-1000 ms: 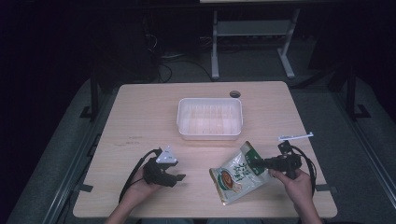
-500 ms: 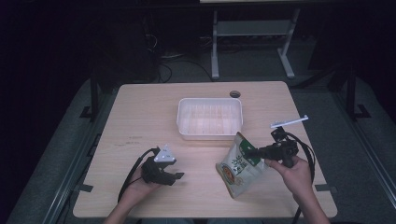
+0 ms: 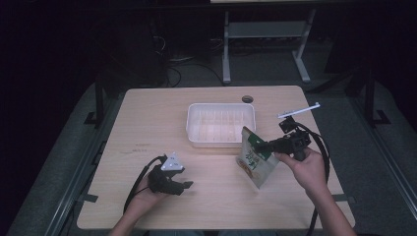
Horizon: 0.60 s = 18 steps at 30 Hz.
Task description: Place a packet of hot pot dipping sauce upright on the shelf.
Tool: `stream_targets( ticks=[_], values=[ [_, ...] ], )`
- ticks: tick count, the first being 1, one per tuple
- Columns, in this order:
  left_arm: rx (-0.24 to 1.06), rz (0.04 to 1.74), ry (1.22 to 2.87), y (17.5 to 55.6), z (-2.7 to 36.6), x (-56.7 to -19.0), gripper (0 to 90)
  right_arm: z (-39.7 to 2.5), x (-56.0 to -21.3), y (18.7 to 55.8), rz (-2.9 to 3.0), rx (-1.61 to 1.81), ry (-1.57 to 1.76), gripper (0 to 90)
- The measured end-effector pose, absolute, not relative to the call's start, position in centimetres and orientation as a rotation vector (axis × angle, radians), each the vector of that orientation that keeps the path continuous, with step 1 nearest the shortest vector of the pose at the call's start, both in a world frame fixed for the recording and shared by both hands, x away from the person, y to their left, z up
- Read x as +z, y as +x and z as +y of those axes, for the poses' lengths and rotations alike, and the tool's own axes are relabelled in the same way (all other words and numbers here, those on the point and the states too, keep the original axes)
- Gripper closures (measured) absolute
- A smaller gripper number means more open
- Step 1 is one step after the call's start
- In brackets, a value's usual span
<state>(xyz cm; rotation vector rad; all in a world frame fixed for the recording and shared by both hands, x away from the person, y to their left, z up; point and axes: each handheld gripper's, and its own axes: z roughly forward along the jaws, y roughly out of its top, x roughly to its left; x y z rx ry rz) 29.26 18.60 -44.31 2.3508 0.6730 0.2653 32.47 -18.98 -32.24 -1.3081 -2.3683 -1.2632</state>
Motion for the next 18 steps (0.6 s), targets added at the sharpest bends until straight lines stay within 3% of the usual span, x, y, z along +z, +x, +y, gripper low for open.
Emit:
stream_targets(
  ticks=[18],
  values=[
    [0.278, 0.690, 2.337, 29.4, 18.9, -44.3, 38.4, -17.9, -27.7, 36.2, -2.433, -1.266, -1.385, 89.6]
  ],
)
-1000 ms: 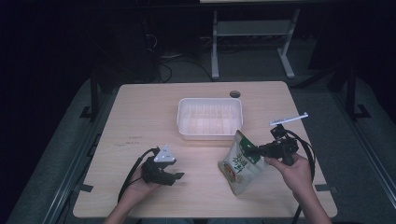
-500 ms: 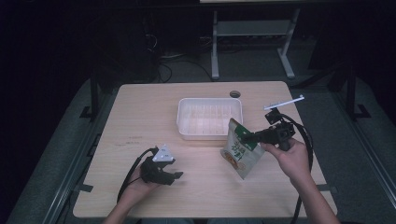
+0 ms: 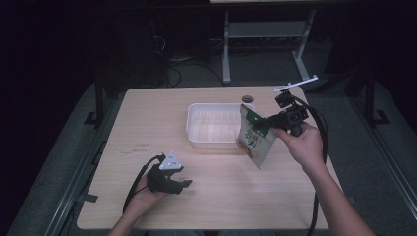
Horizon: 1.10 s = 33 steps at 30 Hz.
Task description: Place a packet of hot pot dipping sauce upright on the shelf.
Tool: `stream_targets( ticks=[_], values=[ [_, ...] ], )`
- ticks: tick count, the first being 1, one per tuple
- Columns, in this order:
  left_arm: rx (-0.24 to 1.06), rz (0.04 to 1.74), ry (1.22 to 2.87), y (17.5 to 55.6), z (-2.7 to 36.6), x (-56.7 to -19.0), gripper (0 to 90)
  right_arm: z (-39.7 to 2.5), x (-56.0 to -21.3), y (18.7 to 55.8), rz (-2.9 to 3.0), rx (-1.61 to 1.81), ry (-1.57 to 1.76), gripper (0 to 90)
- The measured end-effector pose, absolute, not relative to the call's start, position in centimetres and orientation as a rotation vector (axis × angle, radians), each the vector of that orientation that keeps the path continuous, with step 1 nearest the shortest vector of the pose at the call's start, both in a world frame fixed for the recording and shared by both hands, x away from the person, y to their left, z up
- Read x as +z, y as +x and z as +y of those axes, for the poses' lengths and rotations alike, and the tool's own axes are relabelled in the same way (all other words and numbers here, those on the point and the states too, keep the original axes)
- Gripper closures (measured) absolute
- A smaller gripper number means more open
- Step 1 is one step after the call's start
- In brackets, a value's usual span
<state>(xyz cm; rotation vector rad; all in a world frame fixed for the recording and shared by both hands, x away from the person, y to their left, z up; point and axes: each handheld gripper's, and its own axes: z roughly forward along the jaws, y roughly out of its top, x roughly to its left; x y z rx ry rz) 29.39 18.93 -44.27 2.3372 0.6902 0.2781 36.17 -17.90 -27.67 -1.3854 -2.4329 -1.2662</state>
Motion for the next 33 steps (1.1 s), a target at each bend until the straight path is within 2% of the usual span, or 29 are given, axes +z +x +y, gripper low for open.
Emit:
stream_targets(
  ticks=[12, 33],
  values=[
    [0.292, 0.695, 2.324, 29.4, 18.9, -44.3, 36.9, -16.4, -25.6, 39.8, -2.425, -1.288, -1.459, 89.5],
    [0.295, 0.718, 2.299, 29.6, 19.4, -44.3, 35.7, -16.0, -25.7, 44.8, -2.282, -1.338, -1.718, 89.5]
  ],
)
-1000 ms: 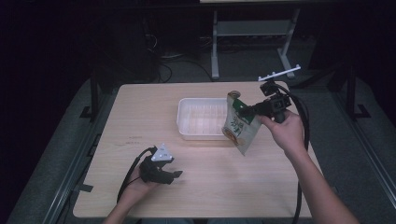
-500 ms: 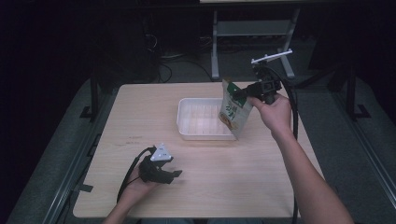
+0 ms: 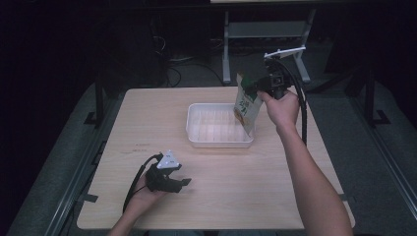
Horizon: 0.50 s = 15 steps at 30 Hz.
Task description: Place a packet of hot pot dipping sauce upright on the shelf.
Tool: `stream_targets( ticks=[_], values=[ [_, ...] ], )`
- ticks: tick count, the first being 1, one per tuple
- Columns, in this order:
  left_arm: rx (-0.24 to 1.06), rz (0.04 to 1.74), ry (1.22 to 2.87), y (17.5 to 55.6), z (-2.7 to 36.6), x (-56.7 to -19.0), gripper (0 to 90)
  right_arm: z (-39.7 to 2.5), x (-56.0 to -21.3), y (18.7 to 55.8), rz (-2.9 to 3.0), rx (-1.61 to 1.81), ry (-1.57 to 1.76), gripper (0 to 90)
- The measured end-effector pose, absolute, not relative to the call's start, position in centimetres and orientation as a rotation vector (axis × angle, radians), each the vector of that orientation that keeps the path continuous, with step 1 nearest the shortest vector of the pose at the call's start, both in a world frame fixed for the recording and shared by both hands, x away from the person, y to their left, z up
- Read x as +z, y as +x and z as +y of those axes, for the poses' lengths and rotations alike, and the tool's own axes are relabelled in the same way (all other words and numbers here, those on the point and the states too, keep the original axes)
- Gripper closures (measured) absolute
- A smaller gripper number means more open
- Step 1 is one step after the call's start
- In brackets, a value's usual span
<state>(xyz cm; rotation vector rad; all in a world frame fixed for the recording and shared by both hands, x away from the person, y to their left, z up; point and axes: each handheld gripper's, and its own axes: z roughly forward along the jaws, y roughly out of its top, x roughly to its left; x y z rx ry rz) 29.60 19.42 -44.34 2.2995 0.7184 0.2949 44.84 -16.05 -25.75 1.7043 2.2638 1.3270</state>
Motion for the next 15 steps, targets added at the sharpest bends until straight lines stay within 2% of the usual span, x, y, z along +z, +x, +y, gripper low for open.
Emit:
stream_targets(
  ticks=[15],
  values=[
    [0.298, 0.717, 2.292, 29.60, 19.50, -44.30, 35.7, -16.99, -26.58, 45.68, 2.127, 1.270, 1.779, 89.5]
  ],
)
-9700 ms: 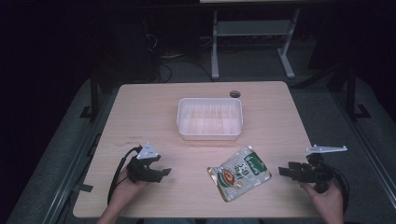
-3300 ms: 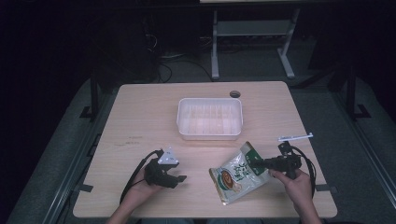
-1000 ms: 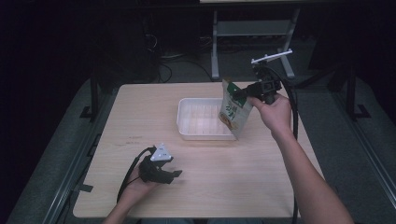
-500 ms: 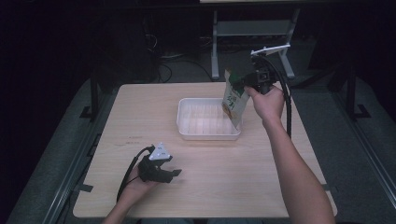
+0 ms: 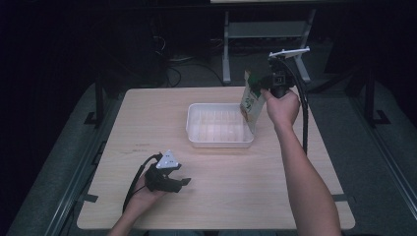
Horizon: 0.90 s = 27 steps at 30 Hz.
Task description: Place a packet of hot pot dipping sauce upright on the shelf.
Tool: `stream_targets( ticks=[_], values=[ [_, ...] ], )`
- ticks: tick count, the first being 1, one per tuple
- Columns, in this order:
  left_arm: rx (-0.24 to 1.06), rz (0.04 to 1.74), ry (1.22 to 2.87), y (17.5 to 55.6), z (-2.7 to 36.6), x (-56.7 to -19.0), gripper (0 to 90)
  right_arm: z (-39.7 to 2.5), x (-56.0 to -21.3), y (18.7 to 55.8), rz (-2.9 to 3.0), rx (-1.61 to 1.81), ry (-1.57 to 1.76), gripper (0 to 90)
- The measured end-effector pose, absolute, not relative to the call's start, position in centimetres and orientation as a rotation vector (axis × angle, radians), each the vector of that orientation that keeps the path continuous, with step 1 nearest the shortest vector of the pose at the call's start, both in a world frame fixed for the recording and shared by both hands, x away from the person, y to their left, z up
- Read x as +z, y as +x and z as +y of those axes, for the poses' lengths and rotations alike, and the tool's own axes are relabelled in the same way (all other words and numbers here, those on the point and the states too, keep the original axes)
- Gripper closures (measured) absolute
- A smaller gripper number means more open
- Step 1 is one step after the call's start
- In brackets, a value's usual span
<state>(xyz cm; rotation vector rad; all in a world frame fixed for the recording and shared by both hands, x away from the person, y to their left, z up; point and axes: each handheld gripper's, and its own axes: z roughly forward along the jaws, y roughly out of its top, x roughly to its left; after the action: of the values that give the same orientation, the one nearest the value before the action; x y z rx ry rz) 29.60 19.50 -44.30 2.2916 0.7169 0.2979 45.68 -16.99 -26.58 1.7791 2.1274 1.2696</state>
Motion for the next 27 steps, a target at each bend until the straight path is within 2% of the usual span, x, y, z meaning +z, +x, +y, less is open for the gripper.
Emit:
stream_targets(
  ticks=[27],
  values=[
    [0.294, 0.720, 2.278, 29.5, 19.5, -44.2, 35.7, -17.3, -28.2, 46.3, 2.072, 1.182, 1.831, 89.3]
  ],
)
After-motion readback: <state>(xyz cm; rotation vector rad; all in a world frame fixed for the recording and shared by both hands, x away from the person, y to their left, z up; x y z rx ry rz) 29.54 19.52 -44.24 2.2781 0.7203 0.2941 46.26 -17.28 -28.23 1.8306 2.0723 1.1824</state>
